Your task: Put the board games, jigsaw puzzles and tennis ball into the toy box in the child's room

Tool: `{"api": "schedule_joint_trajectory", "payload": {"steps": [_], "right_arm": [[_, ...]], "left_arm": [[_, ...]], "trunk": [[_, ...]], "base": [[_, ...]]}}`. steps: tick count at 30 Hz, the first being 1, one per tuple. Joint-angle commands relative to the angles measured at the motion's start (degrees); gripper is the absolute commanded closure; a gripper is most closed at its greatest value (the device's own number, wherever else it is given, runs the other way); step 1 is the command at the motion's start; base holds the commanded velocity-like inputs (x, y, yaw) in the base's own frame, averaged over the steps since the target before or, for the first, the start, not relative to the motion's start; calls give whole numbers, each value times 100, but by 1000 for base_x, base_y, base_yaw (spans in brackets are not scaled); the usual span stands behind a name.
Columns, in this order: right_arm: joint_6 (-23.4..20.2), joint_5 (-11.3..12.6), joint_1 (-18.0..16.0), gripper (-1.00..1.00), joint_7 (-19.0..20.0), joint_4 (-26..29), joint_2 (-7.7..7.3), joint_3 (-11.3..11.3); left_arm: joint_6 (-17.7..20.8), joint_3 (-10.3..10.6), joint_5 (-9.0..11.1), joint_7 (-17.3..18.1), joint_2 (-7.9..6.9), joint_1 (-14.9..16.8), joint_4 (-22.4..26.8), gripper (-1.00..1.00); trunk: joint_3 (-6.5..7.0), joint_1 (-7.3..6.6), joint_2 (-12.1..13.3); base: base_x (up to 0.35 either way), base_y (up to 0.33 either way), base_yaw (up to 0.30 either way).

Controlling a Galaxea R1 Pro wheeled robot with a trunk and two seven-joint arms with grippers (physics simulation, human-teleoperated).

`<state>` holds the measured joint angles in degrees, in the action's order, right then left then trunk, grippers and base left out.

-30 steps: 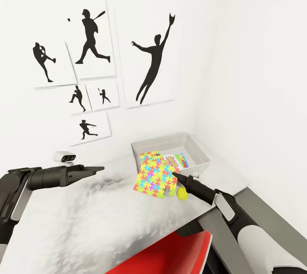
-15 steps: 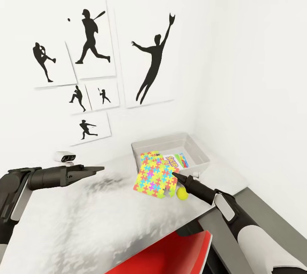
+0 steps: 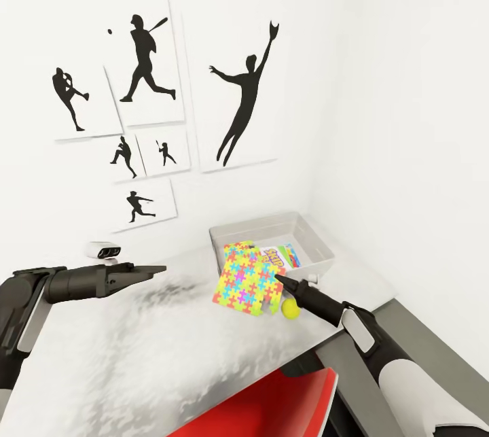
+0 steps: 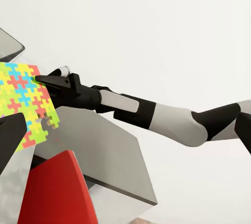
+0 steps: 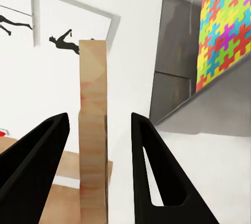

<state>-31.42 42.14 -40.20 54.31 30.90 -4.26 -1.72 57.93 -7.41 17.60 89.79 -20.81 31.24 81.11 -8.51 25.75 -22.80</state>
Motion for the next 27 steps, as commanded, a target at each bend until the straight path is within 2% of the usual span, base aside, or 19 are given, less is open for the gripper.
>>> {"api": "schedule_joint_trajectory", "payload": {"steps": [1, 7, 13, 27], "right_arm": [[-39, 49, -5, 100, 52, -2, -5, -13], [-67, 88, -15, 100, 86, -6, -14, 18], [-284, 110, -245, 100, 39, -5, -92, 55], [-582, 126, -864, 100, -634, -11, -120, 75]], "left_arm": [[61, 2, -3, 21, -2, 5, 1, -100], [61, 6, -3, 21, 6, 5, 1, -100], [61, 11, -3, 21, 9, 5, 1, -100], [55, 15, -3, 21, 18, 5, -2, -100]], "trunk": [[-12, 3, -12], [-12, 3, -12], [-12, 3, -12], [-12, 3, -12]], "base": [[0, 0, 0], [0, 0, 0], [0, 0, 0], [0, 0, 0]]}}
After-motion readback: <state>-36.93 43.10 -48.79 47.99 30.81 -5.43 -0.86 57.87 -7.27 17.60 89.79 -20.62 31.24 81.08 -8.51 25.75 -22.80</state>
